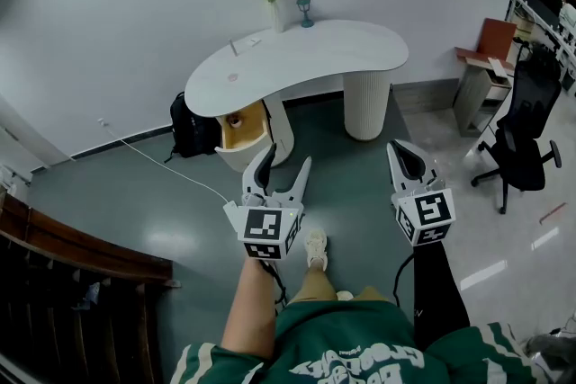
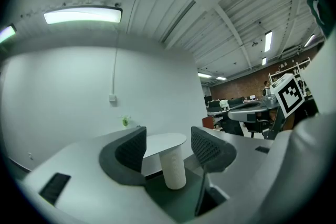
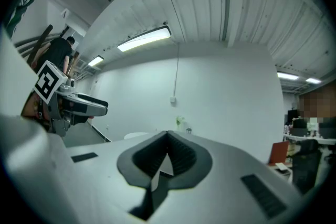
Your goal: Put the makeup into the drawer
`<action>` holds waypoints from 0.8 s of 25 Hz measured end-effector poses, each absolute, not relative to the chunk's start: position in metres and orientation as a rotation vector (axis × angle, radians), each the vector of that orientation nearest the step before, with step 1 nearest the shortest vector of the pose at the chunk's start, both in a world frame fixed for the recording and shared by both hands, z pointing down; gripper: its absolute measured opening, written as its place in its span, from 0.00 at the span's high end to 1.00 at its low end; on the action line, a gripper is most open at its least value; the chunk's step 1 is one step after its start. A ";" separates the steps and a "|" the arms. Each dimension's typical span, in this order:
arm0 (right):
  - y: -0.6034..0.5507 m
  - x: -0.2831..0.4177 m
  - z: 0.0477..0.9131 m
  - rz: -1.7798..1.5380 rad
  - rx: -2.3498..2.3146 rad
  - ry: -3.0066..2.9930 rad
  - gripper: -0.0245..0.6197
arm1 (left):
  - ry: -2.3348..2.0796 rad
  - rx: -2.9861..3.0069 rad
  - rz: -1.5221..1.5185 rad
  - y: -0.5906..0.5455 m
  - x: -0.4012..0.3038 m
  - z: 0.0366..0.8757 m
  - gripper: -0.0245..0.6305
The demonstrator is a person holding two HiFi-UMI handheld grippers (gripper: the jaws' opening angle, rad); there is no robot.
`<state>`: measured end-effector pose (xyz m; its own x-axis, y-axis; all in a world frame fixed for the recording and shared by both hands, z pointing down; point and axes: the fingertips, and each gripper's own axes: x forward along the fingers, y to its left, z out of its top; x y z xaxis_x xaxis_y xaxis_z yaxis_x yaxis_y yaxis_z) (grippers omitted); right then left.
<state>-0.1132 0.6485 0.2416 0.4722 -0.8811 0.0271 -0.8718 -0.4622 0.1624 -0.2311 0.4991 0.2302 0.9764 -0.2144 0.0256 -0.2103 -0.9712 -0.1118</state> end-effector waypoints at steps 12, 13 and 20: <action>0.561 -0.035 0.254 -0.080 2.542 -1.515 0.96 | 0.365 -3.055 -0.028 0.398 -0.145 0.245 0.57; 0.552 -0.028 0.255 -0.080 2.540 -1.514 0.96 | 0.366 -3.057 -0.024 0.389 -0.138 0.246 0.57; 0.472 0.024 0.254 -0.075 2.539 -1.504 0.96 | 0.362 -3.053 -0.026 0.309 -0.084 0.247 0.58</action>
